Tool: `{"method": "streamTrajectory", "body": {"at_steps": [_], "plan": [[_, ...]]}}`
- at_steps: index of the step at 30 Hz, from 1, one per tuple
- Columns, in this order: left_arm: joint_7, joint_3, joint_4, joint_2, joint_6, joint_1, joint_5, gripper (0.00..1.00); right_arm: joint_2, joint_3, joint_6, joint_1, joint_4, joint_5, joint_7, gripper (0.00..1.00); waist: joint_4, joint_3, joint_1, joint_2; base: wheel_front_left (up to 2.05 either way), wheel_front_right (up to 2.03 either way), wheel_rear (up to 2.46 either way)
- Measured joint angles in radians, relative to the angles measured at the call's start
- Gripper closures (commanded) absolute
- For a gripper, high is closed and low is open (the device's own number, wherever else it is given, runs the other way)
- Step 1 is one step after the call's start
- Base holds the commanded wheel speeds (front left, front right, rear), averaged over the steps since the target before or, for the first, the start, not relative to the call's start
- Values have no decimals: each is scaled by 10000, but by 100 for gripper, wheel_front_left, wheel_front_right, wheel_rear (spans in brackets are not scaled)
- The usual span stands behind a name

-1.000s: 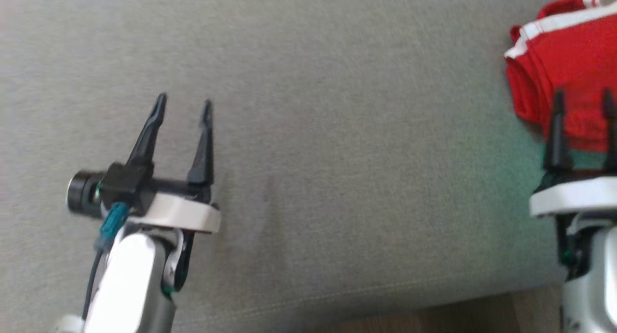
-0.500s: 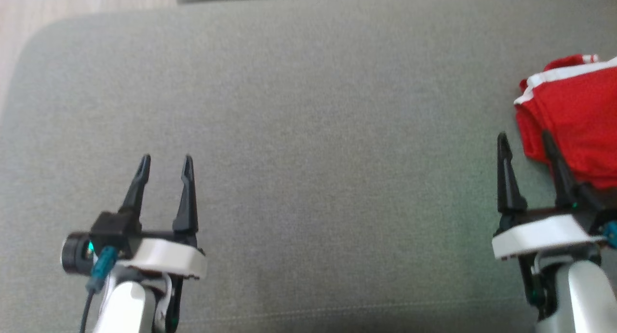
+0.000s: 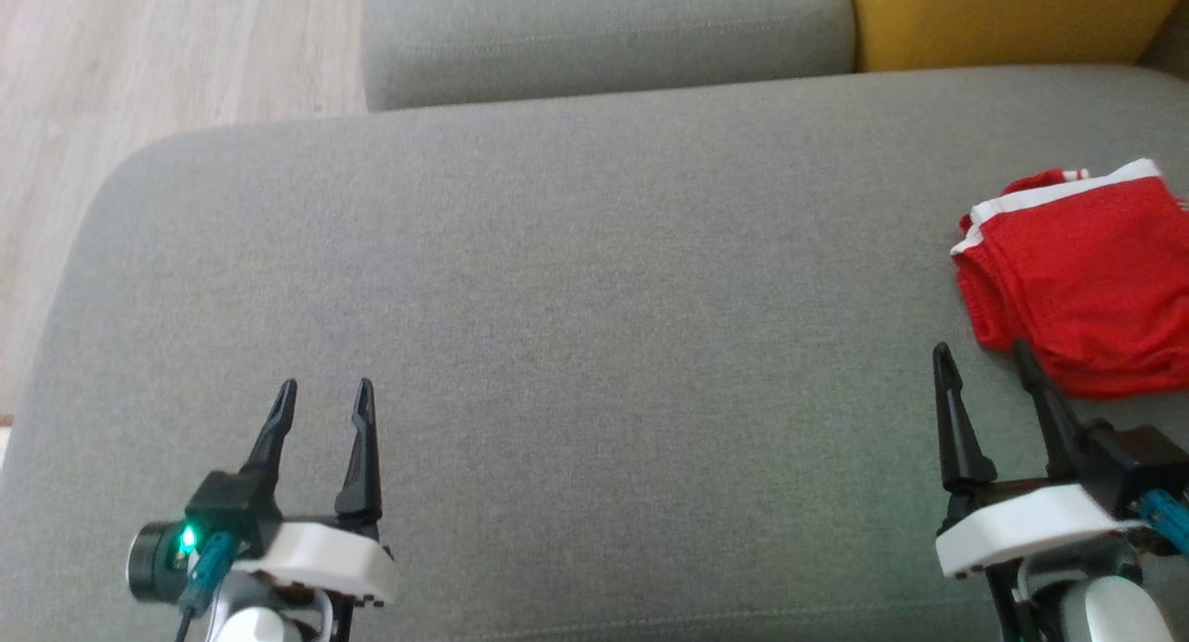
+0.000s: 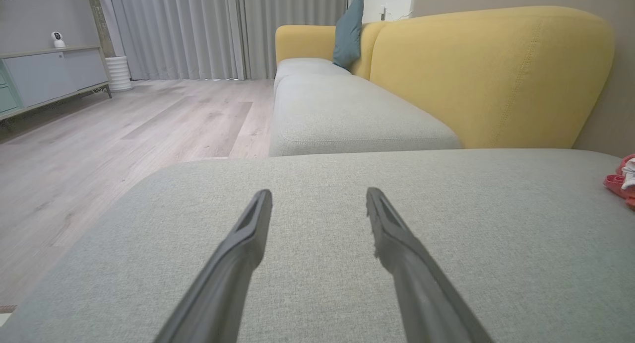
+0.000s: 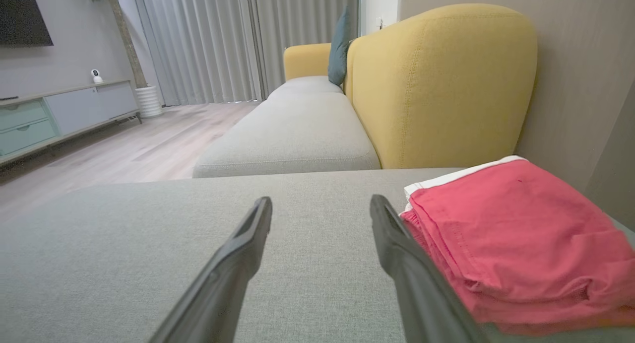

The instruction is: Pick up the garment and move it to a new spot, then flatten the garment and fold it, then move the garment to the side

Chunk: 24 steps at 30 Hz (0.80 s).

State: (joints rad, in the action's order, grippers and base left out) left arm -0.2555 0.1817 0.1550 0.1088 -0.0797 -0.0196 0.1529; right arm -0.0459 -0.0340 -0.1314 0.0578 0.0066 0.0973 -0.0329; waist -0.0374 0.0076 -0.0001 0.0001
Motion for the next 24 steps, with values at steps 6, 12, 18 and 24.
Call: {"method": "streamTrajectory", "body": {"at_steps": [6,12,18,24], "plan": [[88,-2,12,35,-90,-176,15,0,4,61,0,185,-211,171,146,0,-51,-150,0,0,0,0,0],[157,4,10,75,-169,-183,15,0,6,98,0,184,-267,192,167,0,-32,-151,0,0,0,0,0],[174,17,10,107,-188,-183,15,0,6,119,0,183,-267,263,171,0,-21,-137,0,0,0,0,0],[174,38,2,128,-265,-183,19,0,6,142,0,183,-272,263,171,0,-18,-110,0,0,0,0,0]]}}
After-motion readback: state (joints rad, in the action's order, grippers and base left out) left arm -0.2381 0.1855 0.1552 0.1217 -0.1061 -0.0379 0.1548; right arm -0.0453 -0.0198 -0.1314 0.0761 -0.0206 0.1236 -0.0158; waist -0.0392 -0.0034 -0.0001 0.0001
